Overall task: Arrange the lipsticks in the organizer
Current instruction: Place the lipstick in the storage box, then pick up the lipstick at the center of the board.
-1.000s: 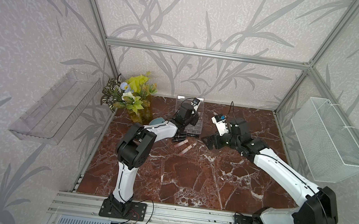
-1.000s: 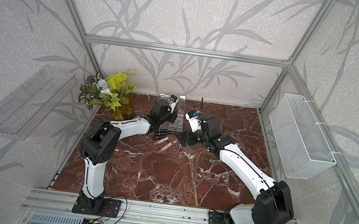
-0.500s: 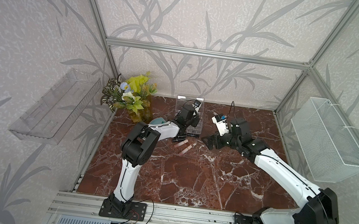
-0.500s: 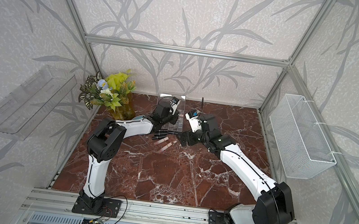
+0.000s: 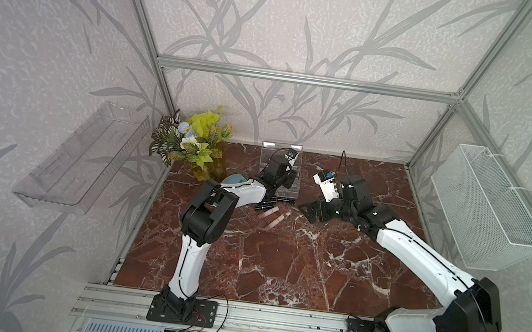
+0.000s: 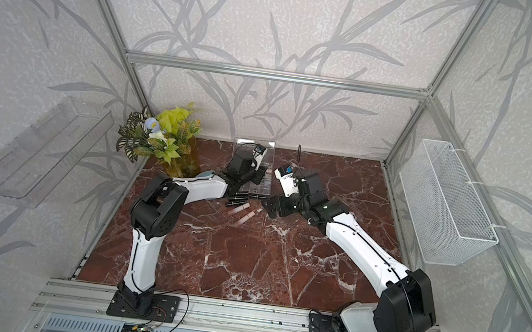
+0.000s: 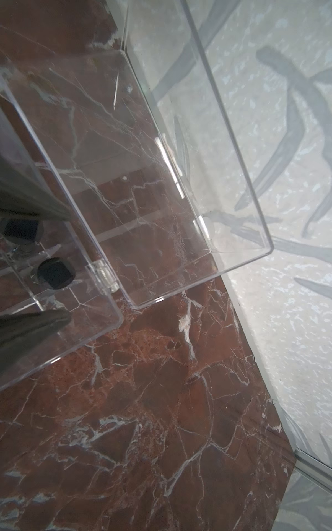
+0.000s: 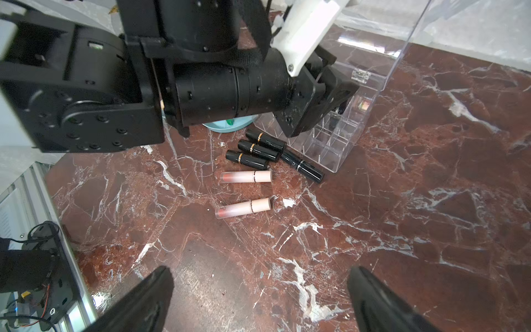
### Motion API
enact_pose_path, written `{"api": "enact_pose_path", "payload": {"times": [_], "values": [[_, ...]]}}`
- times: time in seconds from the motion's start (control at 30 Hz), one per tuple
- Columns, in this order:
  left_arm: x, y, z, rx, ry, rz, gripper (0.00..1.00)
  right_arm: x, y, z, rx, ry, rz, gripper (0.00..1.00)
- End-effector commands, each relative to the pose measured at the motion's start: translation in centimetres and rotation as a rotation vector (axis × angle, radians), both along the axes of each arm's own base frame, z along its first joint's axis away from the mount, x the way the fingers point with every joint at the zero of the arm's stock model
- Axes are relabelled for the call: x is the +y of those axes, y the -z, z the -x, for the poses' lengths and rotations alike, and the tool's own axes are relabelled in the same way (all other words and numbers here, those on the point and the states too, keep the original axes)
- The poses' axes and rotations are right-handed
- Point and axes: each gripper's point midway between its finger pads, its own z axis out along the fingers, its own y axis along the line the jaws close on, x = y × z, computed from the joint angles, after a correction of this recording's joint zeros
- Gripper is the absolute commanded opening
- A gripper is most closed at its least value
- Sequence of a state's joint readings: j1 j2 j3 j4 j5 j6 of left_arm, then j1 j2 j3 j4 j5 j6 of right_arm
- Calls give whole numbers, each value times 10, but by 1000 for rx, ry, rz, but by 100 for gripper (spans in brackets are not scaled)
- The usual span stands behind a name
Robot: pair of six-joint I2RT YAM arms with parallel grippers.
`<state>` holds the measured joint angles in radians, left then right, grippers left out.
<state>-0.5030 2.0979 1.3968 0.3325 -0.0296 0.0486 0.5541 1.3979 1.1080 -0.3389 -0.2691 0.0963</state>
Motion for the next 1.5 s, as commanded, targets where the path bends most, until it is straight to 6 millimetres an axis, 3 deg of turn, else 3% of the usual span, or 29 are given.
{"api": "enact_pose_path", "payload": {"times": [0.0, 0.17, 0.23, 0.33, 0.43, 0.53, 0.93, 1.47], "values": [[7, -41, 10, -78, -24, 61, 56, -7, 12, -8, 15, 21, 80, 99], [42, -102, 53, -212, -97, 201, 57, -12, 44, -22, 48, 39, 191, 99], [64, -115, 80, -253, -144, 274, 57, -11, 57, -27, 69, 38, 223, 99], [92, -120, 115, -283, -199, 360, 57, -6, 73, -34, 96, 23, 244, 99], [119, -118, 137, -291, -287, 415, 57, 4, 85, -41, 113, 3, 249, 99], [134, -117, 153, -317, -320, 460, 56, 12, 97, -52, 127, -14, 268, 99], [138, -117, 157, -336, -327, 449, 55, 49, 116, -79, 135, -78, 269, 99], [144, -117, 159, -350, -346, 440, 54, 82, 143, -84, 166, -149, 274, 99]]}}
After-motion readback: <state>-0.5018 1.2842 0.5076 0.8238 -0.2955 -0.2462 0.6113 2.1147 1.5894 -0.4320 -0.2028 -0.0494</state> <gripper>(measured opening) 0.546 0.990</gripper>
